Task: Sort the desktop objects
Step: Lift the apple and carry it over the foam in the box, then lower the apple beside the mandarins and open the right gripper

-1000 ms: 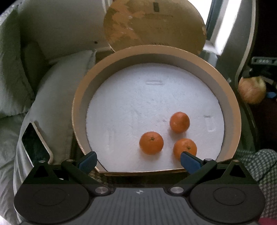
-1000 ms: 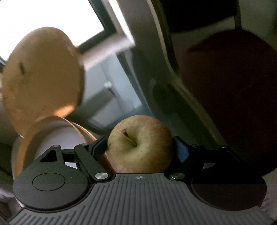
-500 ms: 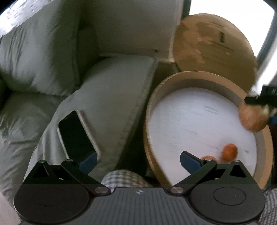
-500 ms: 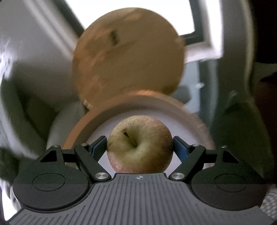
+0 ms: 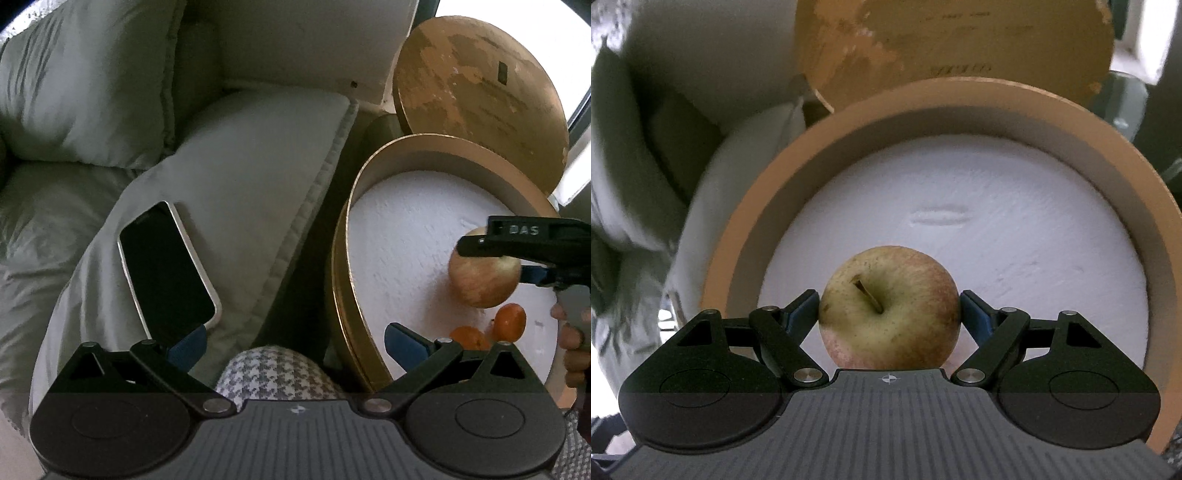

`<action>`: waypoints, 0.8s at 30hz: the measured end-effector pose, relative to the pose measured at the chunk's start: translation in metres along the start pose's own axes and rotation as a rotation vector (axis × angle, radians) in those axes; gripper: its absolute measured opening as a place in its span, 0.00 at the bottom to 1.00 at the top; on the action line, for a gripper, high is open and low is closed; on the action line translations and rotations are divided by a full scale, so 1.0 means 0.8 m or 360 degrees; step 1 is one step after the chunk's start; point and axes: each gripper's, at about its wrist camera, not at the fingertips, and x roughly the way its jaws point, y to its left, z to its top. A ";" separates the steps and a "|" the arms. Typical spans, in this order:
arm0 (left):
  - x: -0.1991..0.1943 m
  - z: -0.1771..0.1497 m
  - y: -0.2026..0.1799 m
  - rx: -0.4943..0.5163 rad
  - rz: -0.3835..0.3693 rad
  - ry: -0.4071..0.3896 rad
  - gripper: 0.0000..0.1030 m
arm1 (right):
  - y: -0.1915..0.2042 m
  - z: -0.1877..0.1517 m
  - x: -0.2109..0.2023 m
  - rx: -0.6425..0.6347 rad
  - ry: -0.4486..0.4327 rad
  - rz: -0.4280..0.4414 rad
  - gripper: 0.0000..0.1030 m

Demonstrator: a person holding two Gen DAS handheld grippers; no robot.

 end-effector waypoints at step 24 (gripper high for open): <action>-0.013 -0.017 -0.018 0.0074 -0.0021 -0.0004 0.99 | -0.008 0.011 -0.024 -0.0015 -0.0002 0.0022 0.88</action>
